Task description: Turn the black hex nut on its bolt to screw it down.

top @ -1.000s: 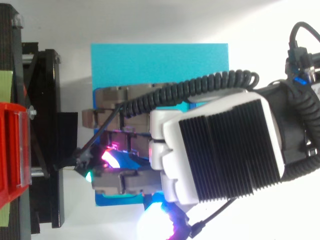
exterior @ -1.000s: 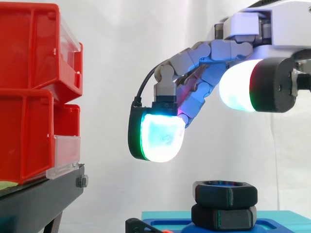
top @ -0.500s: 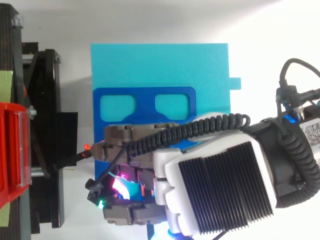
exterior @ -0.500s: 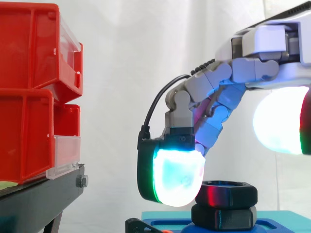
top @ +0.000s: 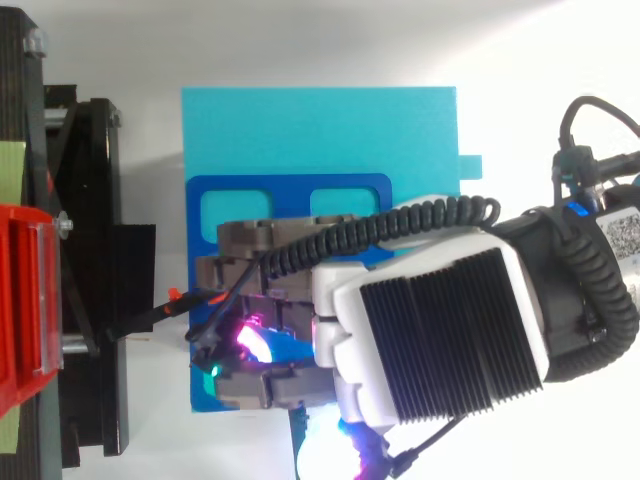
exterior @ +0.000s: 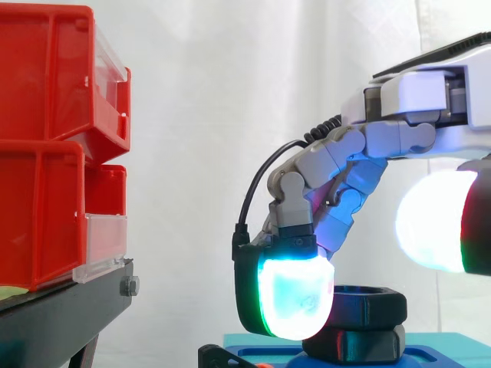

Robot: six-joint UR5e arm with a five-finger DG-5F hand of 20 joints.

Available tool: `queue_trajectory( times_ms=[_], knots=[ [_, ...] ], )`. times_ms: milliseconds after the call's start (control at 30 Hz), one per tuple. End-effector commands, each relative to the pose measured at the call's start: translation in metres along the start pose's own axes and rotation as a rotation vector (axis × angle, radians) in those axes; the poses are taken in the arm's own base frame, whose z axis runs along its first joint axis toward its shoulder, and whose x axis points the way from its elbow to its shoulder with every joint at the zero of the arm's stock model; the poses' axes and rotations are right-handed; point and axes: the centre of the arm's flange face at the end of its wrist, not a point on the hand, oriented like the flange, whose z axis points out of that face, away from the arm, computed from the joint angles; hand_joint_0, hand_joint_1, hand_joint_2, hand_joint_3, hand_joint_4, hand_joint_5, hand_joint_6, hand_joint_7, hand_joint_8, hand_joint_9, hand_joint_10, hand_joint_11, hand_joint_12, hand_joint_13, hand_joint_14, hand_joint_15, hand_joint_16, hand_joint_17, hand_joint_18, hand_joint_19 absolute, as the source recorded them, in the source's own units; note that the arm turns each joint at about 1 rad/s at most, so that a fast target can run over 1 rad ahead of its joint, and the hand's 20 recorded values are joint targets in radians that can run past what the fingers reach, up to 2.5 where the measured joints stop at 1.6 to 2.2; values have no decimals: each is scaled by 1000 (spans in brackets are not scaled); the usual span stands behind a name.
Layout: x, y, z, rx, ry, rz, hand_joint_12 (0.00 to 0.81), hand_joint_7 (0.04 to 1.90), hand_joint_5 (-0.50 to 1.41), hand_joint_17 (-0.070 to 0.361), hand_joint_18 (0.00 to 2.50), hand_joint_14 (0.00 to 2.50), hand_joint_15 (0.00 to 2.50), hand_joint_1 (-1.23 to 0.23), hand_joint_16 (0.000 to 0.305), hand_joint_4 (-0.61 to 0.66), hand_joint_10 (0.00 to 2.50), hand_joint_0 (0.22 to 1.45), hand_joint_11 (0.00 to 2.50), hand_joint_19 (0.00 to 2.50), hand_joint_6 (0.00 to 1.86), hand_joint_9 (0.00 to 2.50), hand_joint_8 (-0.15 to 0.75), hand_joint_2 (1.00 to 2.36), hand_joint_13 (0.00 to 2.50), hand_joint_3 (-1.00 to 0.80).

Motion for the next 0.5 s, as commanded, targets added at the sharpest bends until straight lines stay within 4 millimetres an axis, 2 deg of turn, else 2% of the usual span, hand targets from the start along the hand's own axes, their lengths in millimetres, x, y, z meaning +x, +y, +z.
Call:
queue_trajectory(
  times_ms=[0,267,467],
  knots=[
    [1,-4,-2,6,-1,-4,302,1159,-10,88,614,2,71,-215,39,109,3,542,101,364,504,1011,255,1000,706,-500],
    [2,-15,-6,10,-6,-30,303,1236,3,88,614,3,69,-219,39,99,3,542,101,363,503,1015,256,1000,708,-500],
    [4,-20,-10,9,2,-39,313,1246,8,90,633,2,60,-211,40,163,3,522,104,322,503,1025,261,1000,719,-500]
  ],
)
